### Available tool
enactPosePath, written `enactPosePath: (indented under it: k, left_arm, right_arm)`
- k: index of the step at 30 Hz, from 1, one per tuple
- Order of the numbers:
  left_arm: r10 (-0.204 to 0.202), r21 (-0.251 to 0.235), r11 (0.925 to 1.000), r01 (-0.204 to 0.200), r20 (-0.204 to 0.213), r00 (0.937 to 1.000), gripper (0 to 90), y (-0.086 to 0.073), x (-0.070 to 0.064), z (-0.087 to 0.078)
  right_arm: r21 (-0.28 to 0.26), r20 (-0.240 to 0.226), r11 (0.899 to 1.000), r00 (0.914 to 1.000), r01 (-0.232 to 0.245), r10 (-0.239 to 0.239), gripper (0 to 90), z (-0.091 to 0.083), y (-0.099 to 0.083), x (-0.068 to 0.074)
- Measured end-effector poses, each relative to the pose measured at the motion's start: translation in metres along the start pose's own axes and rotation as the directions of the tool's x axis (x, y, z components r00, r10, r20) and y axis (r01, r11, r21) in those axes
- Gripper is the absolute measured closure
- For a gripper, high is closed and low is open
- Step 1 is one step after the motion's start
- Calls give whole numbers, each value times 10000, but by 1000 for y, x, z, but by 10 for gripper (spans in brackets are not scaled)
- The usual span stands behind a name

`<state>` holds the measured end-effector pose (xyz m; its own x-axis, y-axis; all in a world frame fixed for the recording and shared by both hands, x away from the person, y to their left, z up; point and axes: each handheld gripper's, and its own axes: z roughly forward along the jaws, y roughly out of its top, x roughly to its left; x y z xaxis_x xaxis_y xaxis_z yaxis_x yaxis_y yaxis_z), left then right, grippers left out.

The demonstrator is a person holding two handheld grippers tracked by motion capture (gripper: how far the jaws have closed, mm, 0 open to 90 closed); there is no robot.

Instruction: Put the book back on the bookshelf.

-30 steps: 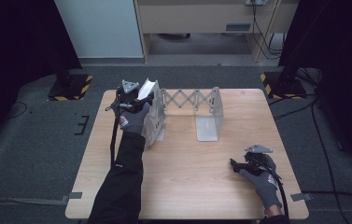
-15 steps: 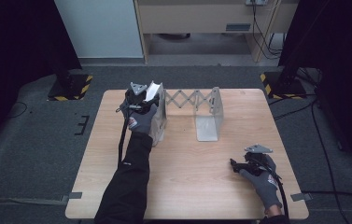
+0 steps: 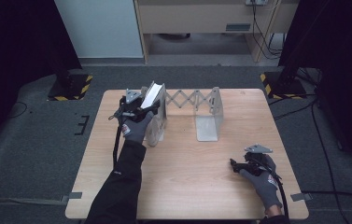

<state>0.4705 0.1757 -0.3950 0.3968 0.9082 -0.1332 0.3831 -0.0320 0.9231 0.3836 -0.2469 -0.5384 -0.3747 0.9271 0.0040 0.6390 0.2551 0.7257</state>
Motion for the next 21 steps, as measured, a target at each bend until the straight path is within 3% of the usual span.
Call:
enactPosePath:
  k: [5, 10, 14, 21]
  left_arm:
    - [455, 204, 9987, -458, 135, 9989, 424, -15, 0, -18]
    - [496, 208, 9985, -501, 239, 9985, 449, -25, 0, -29]
    - [402, 138, 9991, -406, 284, 9988, 460, -30, 2, -30]
    - [500, -42, 9987, -500, -91, 9987, 477, -28, -3, -24]
  right_arm:
    - [-1, 2, 10000, 10000, 4, -4, 129, 0, 0, 0]
    - [-5, 3, 10000, 10000, 4, -4, 129, 0, 0, 0]
    - [4, -3, 10000, 10000, -2, 2, 129, 0, 0, 0]
    - [6, 6, 10000, 10000, 5, -5, 129, 0, 0, 0]
